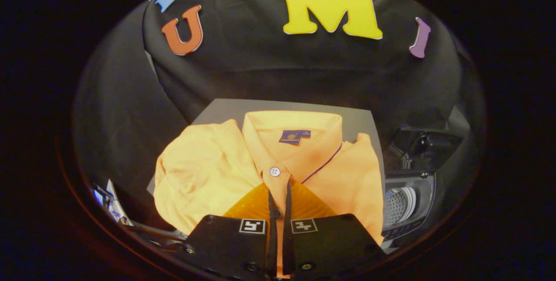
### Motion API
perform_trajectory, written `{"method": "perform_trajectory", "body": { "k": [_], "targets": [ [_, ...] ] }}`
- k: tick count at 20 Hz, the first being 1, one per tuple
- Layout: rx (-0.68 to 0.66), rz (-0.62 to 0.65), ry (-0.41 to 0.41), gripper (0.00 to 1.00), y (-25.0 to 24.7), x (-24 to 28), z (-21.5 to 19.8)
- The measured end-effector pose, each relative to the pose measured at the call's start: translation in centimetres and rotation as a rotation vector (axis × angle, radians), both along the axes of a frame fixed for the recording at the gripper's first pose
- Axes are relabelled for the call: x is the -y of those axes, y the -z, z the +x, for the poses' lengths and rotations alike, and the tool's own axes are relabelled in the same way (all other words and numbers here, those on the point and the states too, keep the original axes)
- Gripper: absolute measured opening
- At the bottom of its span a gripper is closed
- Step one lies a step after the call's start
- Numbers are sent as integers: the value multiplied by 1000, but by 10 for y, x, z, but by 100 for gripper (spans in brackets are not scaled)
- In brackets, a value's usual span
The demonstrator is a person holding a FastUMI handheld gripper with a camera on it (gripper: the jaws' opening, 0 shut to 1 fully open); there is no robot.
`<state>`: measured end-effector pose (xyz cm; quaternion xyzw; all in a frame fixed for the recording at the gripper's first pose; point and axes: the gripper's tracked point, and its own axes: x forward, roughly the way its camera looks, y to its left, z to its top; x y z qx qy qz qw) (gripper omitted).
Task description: Put the clothes into the washing machine and then close the washing machine lid.
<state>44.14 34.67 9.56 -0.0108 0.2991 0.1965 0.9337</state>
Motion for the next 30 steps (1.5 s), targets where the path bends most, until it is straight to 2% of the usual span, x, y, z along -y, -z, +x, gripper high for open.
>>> {"method": "perform_trajectory", "body": {
  "k": [4,8,11,16,19,22,25,30],
  "targets": [
    [105,128,-4,8,-36,36,-66],
    [224,179,7,8,-75,82,-129],
    [305,200,47,8,-105,126,-170],
    [393,209,145,8,-138,219,-200],
    [419,222,199,8,-152,275,-196],
    [436,200,230,8,-152,321,-173],
    [417,198,228,8,-143,350,-136],
    [356,169,178,8,-106,377,-53]
  ]
}}
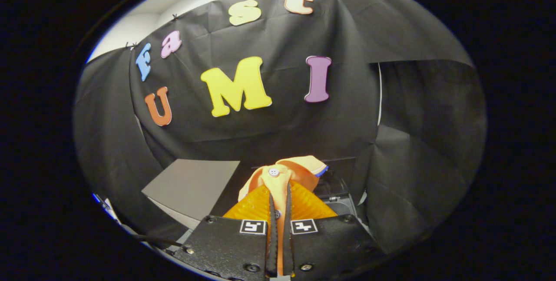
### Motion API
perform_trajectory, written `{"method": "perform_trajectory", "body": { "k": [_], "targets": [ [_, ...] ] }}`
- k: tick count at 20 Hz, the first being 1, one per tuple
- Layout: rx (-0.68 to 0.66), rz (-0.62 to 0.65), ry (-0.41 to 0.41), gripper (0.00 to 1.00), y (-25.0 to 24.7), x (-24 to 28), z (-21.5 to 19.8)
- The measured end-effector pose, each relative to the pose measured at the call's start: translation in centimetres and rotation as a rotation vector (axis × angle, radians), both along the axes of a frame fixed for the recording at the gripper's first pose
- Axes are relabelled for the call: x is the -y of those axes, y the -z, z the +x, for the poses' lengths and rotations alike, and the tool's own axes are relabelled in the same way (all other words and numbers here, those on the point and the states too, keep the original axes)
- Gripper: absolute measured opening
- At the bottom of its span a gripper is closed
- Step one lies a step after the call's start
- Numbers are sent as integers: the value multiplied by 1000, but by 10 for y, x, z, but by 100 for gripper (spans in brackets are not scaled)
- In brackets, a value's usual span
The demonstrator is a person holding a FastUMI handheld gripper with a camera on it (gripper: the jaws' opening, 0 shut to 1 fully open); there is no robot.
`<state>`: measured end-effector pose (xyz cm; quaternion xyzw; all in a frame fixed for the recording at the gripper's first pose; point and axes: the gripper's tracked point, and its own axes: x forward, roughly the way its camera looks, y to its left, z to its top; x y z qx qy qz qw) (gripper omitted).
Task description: Put the clothes into the washing machine and then close the washing machine lid.
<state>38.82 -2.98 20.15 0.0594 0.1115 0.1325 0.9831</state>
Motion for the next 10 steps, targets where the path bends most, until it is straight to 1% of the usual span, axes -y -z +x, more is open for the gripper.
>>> {"method": "perform_trajectory", "body": {
  "k": [4,7,10],
  "targets": [
    [-93,-19,-42,8,52,-1,62],
    [-167,-30,-64,8,99,-8,96],
    [-231,-24,-67,8,139,-11,121]
  ]
}}
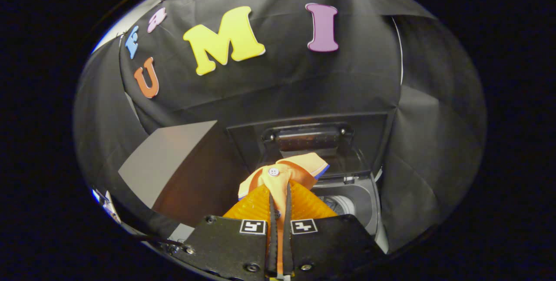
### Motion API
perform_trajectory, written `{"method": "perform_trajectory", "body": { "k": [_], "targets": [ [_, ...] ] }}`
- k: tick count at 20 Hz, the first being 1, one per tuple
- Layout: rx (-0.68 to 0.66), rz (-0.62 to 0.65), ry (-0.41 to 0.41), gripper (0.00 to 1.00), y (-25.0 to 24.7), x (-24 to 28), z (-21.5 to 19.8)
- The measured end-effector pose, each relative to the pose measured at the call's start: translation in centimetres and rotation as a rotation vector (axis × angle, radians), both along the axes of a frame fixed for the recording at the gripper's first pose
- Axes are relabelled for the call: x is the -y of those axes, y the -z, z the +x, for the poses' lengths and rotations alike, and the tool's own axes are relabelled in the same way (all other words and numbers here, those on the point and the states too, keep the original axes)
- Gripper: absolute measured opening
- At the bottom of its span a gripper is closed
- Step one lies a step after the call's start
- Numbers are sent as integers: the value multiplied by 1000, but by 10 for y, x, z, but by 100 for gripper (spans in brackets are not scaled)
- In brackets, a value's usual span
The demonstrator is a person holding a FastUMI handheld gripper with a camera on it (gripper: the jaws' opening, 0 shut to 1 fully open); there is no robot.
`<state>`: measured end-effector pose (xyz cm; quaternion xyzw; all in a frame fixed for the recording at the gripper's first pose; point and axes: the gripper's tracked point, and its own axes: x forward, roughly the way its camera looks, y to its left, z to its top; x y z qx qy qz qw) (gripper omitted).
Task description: Put the clothes into the washing machine and then close the washing machine lid.
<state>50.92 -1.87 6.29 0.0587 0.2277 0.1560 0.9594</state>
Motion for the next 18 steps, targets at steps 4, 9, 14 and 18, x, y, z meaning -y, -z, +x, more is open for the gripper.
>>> {"method": "perform_trajectory", "body": {
  "k": [4,9,14,18],
  "targets": [
    [-66,-29,6,8,43,-1,29],
    [-147,-61,13,8,87,-3,49],
    [-233,-82,48,8,128,2,52],
    [-314,-100,90,8,154,6,50]
  ]
}}
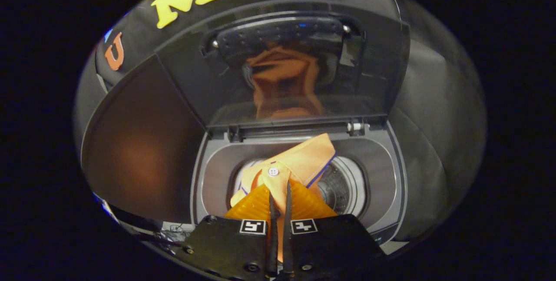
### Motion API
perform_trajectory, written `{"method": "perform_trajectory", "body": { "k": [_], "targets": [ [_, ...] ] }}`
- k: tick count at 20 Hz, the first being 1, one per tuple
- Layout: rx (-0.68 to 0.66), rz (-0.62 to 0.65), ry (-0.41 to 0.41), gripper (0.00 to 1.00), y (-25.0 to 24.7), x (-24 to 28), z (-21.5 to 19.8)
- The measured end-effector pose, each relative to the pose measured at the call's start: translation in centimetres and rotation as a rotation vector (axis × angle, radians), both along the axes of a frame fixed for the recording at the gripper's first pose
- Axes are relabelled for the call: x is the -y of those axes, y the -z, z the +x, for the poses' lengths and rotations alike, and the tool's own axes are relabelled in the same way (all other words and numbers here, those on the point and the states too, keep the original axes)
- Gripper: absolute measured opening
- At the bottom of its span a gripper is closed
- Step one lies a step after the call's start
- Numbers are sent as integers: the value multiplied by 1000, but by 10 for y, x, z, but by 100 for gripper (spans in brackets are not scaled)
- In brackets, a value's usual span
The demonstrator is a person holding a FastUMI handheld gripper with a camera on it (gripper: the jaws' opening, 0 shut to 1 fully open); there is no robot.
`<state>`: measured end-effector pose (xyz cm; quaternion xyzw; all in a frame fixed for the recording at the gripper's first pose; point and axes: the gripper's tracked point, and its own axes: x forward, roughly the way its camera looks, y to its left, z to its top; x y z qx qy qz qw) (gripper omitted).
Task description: Put the clothes into the washing machine and then close the washing machine lid.
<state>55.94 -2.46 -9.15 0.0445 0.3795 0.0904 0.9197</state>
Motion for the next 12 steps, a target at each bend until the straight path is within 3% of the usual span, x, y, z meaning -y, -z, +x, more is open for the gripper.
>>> {"method": "perform_trajectory", "body": {
  "k": [6,12],
  "targets": [
    [-130,24,99,8,33,18,-2],
    [-159,10,145,13,32,24,-6]
  ]
}}
